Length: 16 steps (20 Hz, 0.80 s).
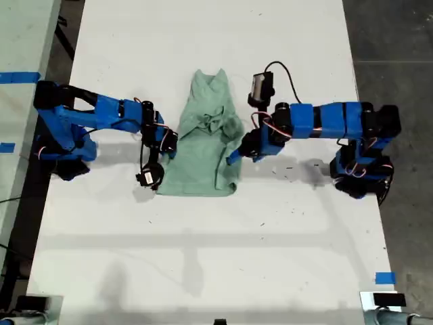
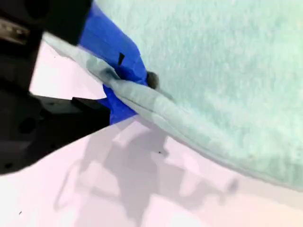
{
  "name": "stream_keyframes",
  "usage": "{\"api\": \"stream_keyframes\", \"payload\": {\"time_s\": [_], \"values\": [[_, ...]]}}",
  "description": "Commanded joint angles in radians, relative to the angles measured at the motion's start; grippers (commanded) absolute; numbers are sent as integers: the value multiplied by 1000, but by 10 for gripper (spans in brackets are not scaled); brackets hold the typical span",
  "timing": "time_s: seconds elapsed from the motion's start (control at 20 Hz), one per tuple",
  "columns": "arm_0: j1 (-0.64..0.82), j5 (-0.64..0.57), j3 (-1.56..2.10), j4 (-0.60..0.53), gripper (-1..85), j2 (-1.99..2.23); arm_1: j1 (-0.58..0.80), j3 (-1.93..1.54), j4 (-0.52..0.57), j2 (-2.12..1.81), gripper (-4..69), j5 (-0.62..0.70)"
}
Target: Fold tshirt
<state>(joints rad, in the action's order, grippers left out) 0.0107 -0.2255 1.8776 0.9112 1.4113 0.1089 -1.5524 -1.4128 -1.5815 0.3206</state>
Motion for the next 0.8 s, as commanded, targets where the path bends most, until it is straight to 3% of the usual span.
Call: {"api": "stream_keyframes", "payload": {"time_s": [0.0,0.3,0.55,0.75], "values": [[11,18,-23,63,0,67,-8,-3,34,-69,284,9],[20,-26,-328,285,0,98,-6,-35,60,-72,278,6],[21,-83,-581,307,0,-66,-5,-86,69,-118,277,-9],[9,-101,-1058,383,0,-502,2,-135,71,-186,276,-14]]}}
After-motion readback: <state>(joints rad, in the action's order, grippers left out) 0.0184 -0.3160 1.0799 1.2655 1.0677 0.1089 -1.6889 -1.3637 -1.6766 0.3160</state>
